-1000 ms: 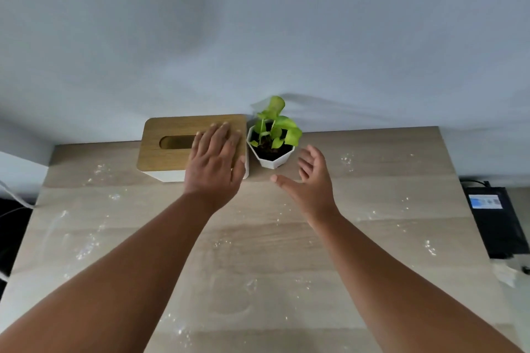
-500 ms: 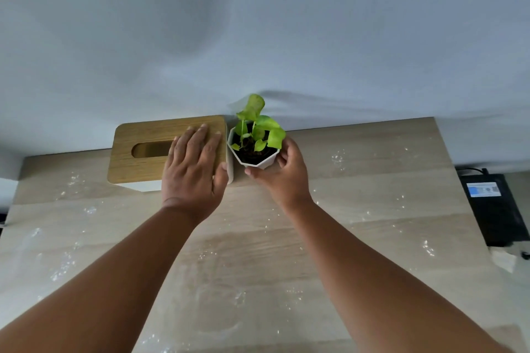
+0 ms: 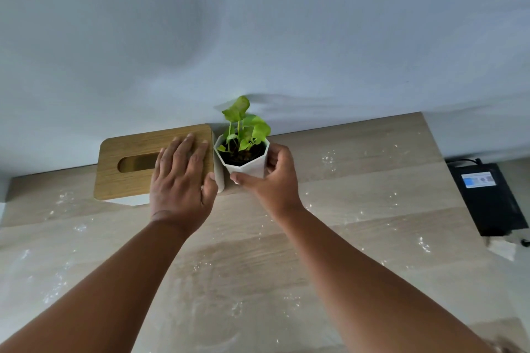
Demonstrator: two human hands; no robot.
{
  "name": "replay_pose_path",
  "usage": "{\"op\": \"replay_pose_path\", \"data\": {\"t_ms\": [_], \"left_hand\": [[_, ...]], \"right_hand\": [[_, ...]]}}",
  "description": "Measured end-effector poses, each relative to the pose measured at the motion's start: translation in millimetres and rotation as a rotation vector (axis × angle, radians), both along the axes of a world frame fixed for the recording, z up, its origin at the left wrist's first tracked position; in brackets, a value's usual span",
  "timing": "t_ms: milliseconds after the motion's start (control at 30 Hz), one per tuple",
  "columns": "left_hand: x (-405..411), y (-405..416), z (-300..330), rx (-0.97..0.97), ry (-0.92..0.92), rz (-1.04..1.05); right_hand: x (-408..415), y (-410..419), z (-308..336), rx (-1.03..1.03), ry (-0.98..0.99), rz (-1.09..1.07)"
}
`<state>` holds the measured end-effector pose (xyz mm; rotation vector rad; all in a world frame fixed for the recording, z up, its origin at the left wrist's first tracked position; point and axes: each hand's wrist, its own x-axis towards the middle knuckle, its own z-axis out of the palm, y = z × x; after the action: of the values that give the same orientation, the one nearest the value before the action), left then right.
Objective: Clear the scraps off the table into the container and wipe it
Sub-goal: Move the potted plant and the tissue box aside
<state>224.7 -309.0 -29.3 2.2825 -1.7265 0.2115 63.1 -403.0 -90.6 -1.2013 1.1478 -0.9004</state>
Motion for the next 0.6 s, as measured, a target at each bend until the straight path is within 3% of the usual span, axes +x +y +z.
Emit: {"op": "replay_pose_path", "data": {"t_ms": [600], "left_hand": [[-0.1, 1.1, 3.6, 0.055, 0.032, -0.001]], "right_hand": [[-42.5, 3.7, 23.1, 0.008, 0.116, 0.067]]}}
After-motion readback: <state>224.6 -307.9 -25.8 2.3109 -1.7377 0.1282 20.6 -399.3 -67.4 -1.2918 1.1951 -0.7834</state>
